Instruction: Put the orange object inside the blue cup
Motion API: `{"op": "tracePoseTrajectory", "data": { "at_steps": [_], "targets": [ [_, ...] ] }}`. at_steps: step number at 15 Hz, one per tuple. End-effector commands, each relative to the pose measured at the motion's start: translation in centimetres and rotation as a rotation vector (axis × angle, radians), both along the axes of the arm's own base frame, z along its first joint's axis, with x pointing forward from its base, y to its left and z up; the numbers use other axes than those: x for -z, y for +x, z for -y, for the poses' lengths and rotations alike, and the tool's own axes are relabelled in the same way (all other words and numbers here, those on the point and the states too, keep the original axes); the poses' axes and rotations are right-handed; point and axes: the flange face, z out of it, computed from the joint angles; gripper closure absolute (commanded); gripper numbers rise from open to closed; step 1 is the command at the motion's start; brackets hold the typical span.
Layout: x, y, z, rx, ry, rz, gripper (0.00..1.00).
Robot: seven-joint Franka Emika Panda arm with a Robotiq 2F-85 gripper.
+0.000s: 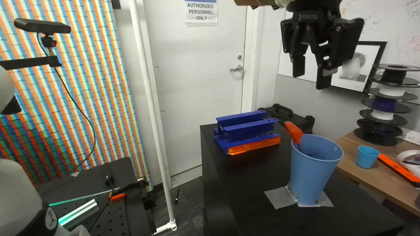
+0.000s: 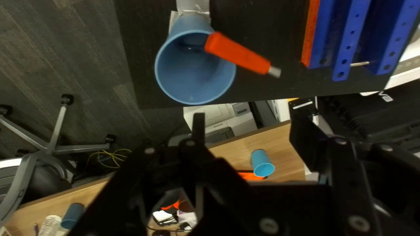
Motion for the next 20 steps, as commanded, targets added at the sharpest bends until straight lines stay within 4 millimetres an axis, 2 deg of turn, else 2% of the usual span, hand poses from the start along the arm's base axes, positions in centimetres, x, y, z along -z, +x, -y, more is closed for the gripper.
{"op": "tracePoseTrajectory", "data": {
  "at_steps": [1, 4, 8, 10, 13, 14, 20],
  "targets": [
    [-4.7, -1.6, -3.5, -0.069, 0.051, 0.138, 0.01],
    [-7.2, -2.5, -6.1, -0.055, 0.082, 0.209, 0.00],
    [-7.7, -3.4, -8.0, 0.010, 0.149, 0.209, 0.00],
    [-7.2, -3.3, -8.1, 0.040, 0.135, 0.204, 0.00],
    [-7.9, -2.9, -8.1, 0.016, 0.116, 0.199, 0.00],
    [-6.8, -2.8, -8.0, 0.010, 0.126, 0.173, 0.00],
    [-6.9, -2.8, -8.0, 0.010, 0.126, 0.176, 0.00]
  ]
}}
